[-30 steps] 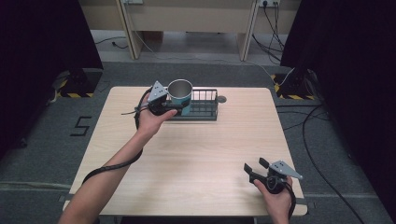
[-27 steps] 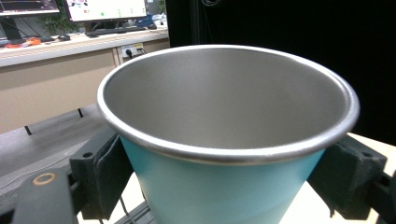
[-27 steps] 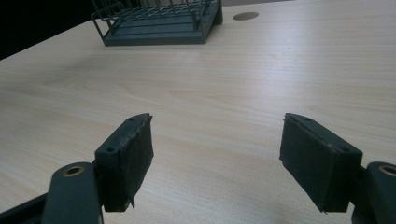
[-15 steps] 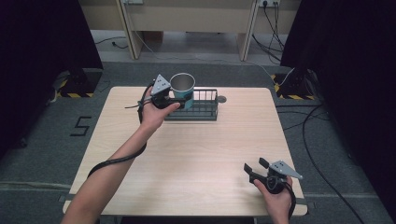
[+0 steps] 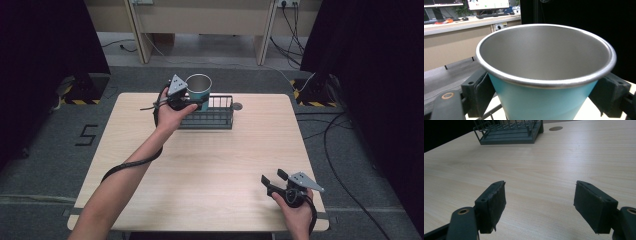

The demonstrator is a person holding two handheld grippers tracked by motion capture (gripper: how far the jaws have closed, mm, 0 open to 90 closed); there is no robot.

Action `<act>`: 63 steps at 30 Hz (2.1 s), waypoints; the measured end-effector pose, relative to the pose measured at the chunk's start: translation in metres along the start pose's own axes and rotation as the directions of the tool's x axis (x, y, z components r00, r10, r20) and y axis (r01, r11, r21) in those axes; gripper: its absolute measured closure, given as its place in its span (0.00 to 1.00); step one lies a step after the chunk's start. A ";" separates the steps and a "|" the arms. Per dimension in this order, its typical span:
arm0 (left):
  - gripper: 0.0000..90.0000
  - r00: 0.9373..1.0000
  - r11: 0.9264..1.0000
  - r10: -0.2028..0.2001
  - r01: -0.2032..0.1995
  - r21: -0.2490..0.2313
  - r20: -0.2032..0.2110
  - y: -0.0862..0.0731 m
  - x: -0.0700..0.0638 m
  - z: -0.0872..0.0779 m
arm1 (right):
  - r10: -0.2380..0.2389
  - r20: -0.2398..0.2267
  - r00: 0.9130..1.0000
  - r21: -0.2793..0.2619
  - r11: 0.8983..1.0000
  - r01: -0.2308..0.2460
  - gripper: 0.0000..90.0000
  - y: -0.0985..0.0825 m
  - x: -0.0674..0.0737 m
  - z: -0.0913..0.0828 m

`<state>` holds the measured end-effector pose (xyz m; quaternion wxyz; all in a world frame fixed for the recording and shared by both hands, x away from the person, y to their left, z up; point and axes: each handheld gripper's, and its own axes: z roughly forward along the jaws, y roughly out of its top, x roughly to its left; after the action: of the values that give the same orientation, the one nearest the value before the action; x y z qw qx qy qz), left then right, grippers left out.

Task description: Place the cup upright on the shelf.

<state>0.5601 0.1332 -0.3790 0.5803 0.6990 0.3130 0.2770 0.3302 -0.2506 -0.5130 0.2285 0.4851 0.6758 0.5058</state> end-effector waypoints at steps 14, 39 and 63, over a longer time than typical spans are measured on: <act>0.16 0.999 0.998 -0.030 0.032 0.046 -0.043 -0.006 0.005 0.026 | -0.001 -0.003 1.000 -0.003 1.000 0.001 0.29 0.000 0.000 0.000; 0.16 0.996 0.989 -0.045 0.055 0.138 -0.076 -0.028 0.008 0.048 | -0.006 -0.005 1.000 -0.001 1.000 0.006 0.29 0.000 0.000 0.000; 0.16 0.994 0.969 -0.054 0.076 0.235 -0.099 -0.049 0.006 0.057 | -0.010 -0.006 1.000 0.001 1.000 0.010 0.29 0.000 0.001 0.000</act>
<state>0.6008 0.1078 -0.4365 0.4860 0.7395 0.3931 0.2498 0.3295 -0.2500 -0.5130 0.2284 0.4804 0.6791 0.5058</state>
